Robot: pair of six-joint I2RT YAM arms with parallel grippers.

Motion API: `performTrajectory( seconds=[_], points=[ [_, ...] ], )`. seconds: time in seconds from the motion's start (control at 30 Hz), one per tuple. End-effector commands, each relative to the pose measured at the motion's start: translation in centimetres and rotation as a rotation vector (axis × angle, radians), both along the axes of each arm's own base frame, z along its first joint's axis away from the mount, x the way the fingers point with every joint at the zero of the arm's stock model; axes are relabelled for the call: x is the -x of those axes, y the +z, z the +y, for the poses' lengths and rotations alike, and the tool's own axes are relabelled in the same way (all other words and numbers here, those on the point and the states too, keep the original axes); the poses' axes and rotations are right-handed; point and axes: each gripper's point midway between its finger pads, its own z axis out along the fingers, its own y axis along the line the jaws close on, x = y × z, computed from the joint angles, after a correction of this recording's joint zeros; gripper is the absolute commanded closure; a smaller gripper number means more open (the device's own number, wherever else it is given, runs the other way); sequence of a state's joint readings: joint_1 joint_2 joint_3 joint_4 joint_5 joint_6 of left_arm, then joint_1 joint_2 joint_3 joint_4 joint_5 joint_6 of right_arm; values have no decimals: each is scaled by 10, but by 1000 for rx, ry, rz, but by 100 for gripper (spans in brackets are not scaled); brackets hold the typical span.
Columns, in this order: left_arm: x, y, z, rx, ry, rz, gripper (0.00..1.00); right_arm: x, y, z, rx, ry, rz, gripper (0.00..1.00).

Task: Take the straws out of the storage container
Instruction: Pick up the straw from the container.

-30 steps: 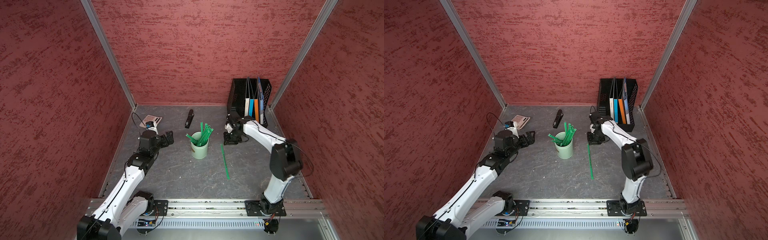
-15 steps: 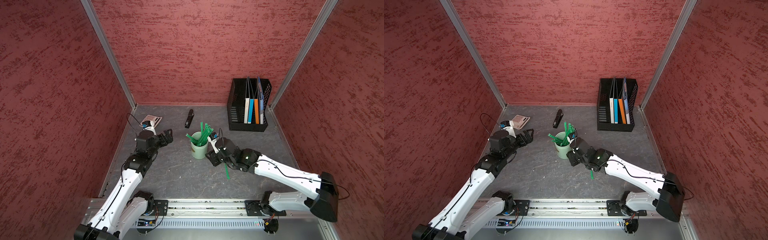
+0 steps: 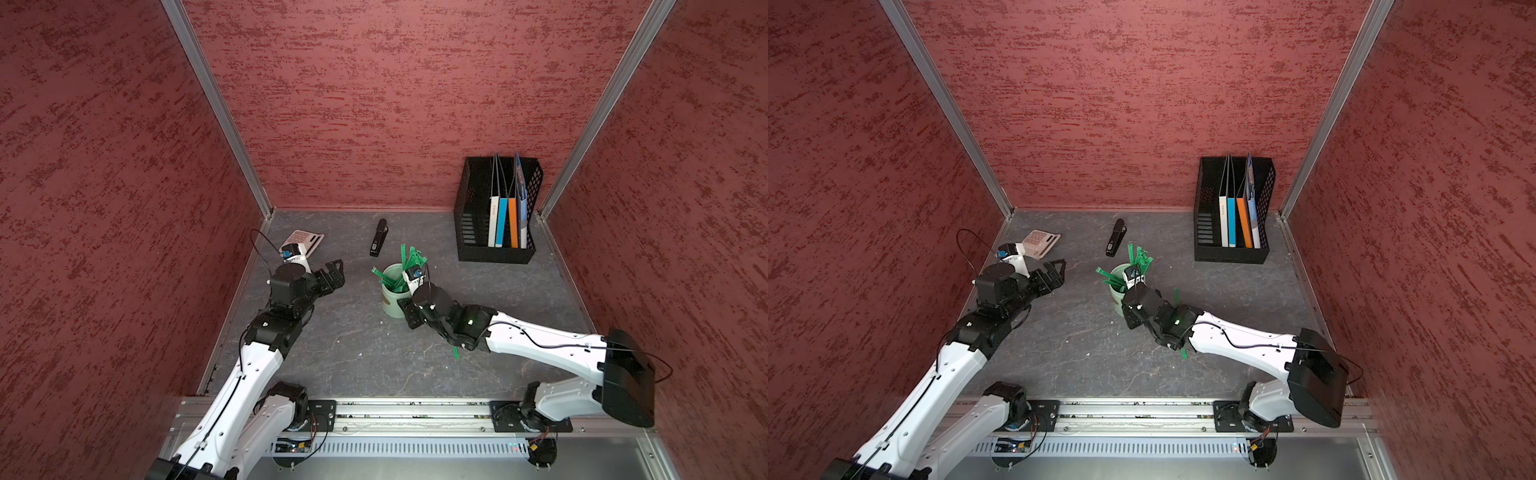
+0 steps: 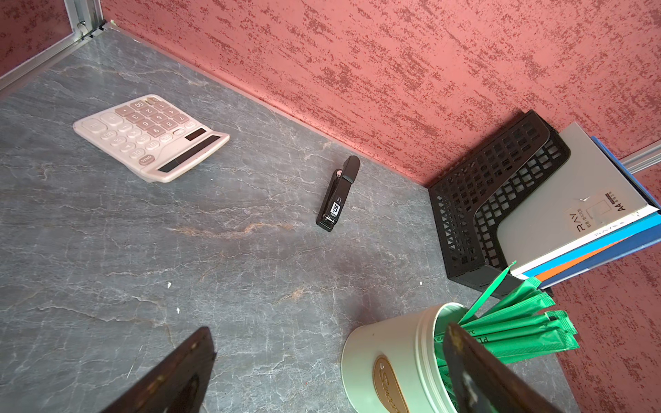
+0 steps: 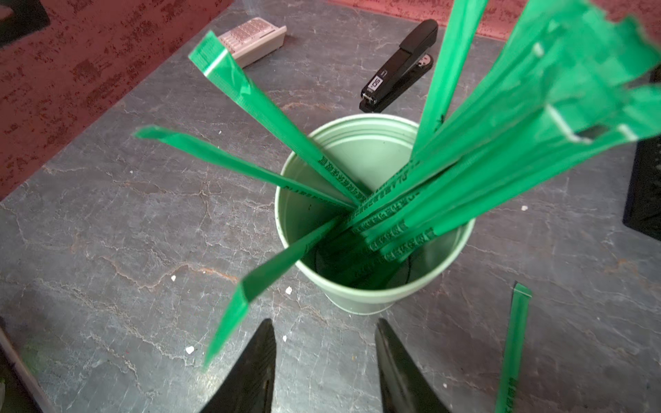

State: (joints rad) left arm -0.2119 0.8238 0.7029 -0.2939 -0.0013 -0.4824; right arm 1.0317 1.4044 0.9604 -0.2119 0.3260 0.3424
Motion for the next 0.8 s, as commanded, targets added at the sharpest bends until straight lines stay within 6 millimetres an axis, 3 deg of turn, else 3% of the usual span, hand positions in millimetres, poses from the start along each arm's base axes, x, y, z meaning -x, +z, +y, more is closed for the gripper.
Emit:
performTrajectory(
  seconds=[0.0,0.37,0.43,0.6,0.77],
  points=[
    [-2,-4,3,-4,13,10,0,-9,17,10,-26,-6,-58,57],
    [-2,-8,4,-5,14,16,0,-17,32,20,-40,1,-97,57],
    [-2,-8,4,-4,13,16,0,-20,24,24,-18,1,-92,58],
    [-1,-8,5,-7,15,14,0,-23,23,28,-9,2,-94,66],
    [-1,-7,5,-6,16,12,0,-24,26,25,-7,-11,-103,81]
  ],
)
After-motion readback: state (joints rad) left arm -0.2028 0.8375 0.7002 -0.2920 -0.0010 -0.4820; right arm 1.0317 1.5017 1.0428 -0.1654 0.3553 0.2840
